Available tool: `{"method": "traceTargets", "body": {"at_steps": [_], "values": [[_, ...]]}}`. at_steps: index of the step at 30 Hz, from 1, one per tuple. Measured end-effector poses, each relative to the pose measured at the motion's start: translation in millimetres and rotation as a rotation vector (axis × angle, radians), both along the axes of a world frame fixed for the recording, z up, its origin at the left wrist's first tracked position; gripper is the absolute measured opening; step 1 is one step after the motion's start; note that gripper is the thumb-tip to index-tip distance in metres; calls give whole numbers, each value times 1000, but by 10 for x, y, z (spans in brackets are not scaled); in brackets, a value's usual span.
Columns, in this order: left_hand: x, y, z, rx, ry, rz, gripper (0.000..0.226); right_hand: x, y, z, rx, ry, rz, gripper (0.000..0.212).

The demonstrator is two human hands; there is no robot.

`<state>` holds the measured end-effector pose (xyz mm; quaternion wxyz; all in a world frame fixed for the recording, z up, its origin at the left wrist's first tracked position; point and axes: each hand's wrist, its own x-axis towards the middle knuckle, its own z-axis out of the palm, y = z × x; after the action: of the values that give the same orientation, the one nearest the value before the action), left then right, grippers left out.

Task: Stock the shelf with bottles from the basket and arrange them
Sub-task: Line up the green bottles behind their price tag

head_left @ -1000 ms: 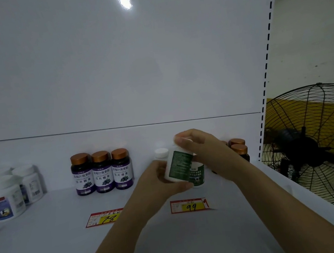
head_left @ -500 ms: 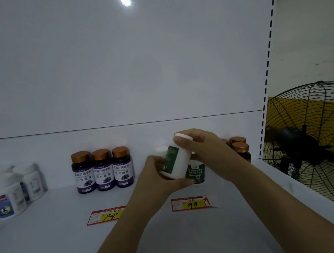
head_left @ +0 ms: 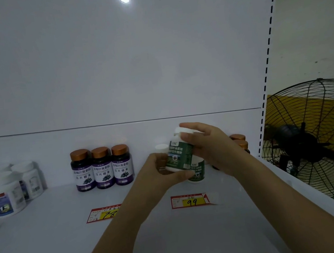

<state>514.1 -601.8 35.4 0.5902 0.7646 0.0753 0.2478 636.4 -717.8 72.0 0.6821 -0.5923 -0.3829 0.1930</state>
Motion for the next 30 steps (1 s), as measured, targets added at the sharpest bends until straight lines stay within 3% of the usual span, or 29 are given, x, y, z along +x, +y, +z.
{"method": "traceTargets", "body": {"at_steps": [6,15,21,26,30], "values": [[1,9,-1,38,29,-28,44,13,-38,9,56,111,173,37],[47,28,-44,66,9,22,44,33,-10,-17,-54,73,173,33],[46,44,-16,75,-147,26,49,-112,-4,39,-14,-152,121,43],[68,146,-26,301,-378,188,58,-300,21,120,33,-611,53,46],[44,149,-19,364,-442,235,59,-342,53,111,26,-719,89,48]]}}
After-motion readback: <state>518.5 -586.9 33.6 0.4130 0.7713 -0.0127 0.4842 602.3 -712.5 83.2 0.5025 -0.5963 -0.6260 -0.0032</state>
